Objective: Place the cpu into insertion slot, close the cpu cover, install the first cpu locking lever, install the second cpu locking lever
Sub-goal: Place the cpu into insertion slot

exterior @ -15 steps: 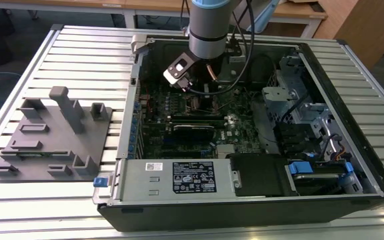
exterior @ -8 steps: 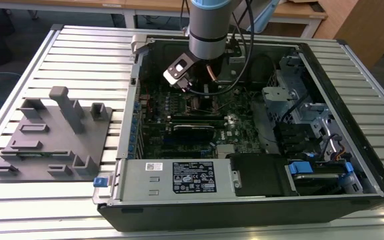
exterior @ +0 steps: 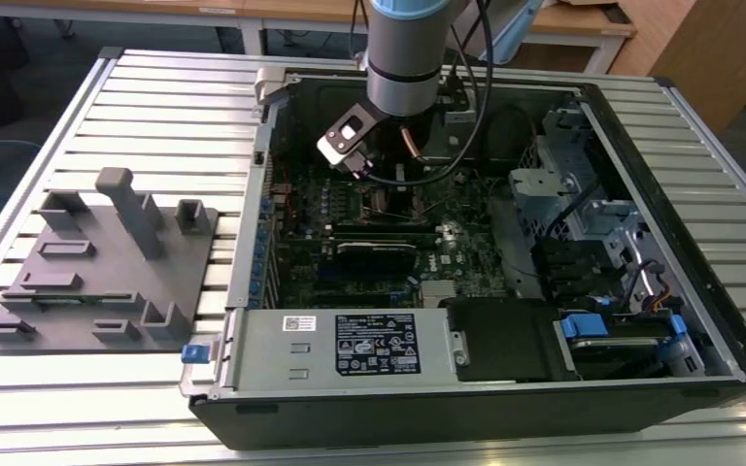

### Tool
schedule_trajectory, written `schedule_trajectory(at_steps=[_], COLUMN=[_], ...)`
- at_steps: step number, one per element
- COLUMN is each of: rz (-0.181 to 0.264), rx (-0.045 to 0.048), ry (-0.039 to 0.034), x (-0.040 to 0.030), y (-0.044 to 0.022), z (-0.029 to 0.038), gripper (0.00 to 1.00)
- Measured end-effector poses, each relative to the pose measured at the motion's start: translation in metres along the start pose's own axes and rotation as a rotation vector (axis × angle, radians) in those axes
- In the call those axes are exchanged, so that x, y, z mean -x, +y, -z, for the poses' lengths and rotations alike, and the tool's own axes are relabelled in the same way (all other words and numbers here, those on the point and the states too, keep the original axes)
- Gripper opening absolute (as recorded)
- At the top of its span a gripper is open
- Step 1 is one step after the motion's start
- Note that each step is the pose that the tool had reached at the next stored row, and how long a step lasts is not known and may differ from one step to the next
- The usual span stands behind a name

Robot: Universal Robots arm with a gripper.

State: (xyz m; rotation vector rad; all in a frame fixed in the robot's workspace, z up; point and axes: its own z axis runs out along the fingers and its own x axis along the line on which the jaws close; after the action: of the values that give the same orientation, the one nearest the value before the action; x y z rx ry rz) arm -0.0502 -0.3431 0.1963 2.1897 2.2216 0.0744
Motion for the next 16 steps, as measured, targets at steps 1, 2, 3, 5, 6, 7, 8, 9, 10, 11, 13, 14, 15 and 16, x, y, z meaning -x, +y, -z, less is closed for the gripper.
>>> schedule_trajectory(at_steps=[1, 2, 3, 5, 6, 7, 8, 9, 10, 11, 13, 14, 15, 16], rz=[0.000, 0.000, 0.000, 0.000, 0.000, 0.000, 0.000, 0.000, 0.000, -0.001, -0.001, -0.001, -0.001, -0.001], rx=[0.0000, 0.0001, 0.0001, 0.0001, 0.0001, 0.0001, 0.0001, 0.0001, 0.0001, 0.0000, 0.0002, 0.0003, 0.0004, 0.0004], ry=[0.0003, 0.0011, 0.0017, 0.0027, 0.0032, 0.0038, 0.0041, 0.0043, 0.0047, 0.0065, 0.0133, 0.0154, 0.0159, 0.0161], x=[0.0000, -0.0001, -0.0001, -0.0001, -0.0001, -0.0001, -0.0001, -0.0002, -0.0001, -0.0001, -0.0001, -0.0001, -0.0002, -0.0002], y=[0.0000, -0.0001, -0.0004, -0.0009, -0.0010, -0.0012, -0.0012, -0.0012, -0.0013, -0.0013, -0.0013, -0.0013, -0.0013, -0.0013], z=[0.0000, -0.0001, -0.0001, -0.0001, -0.0001, -0.0001, -0.0001, -0.0001, -0.0001, 0.0000, -0.0001, -0.0001, -0.0002, -0.0002], gripper=[0.54, 0.54, 0.54, 0.54, 0.54, 0.54, 0.54, 0.54, 0.54, 0.54, 0.54, 0.54, 0.54, 0.54])
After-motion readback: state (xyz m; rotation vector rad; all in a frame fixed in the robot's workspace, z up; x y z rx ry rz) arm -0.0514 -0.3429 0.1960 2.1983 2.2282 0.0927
